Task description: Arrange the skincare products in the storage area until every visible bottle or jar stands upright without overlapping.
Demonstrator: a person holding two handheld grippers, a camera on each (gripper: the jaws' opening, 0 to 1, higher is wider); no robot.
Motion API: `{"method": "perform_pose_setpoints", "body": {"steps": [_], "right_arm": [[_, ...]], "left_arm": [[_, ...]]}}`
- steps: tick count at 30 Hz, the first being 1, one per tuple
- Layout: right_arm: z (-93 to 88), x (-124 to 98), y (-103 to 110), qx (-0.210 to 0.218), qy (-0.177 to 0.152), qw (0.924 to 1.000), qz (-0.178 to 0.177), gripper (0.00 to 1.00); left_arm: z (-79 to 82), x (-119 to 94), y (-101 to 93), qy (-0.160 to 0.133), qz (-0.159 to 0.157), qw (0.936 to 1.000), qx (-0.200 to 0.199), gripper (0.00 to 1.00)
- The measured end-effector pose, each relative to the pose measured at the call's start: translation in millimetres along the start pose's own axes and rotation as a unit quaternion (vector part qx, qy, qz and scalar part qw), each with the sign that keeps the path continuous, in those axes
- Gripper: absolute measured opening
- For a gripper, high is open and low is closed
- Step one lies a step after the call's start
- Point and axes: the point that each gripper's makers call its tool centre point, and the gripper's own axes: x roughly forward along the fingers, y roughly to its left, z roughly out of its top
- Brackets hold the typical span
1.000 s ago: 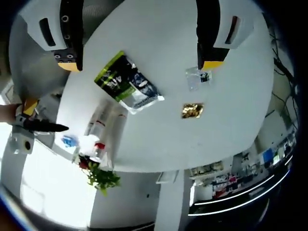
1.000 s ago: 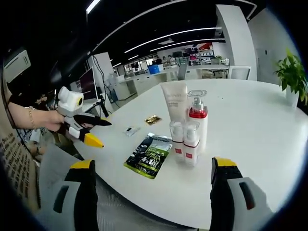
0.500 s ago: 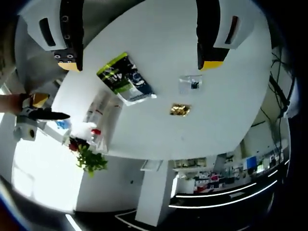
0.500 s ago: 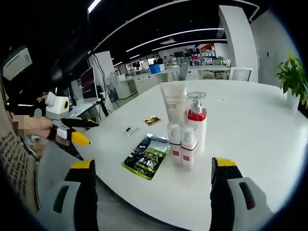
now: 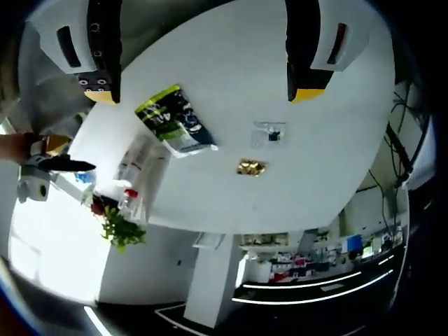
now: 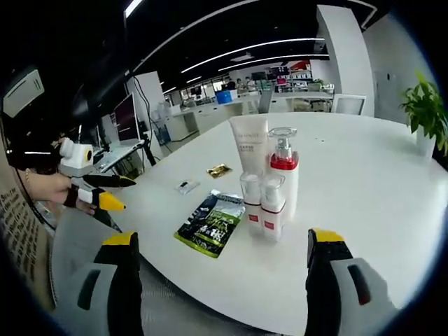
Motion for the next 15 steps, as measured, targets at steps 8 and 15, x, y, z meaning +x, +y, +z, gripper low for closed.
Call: {"method": "perform_pose_setpoints", "body": {"steps": [8,15], "right_arm": [[-1.7,1.7,2.6,-0.001,0.005,1.0000,0.006,1.00],[-3.1,2.8,2.4,0.002,0.008,0.9999,0.006,1.00]], "left_arm": [[-5.0,4.2,0.5,0.012,0.003,0.9999,-0.004,0.97],[-7.3,5.6,0.4,0.019,0.004,0.9998,-0.008,0.97]]}}
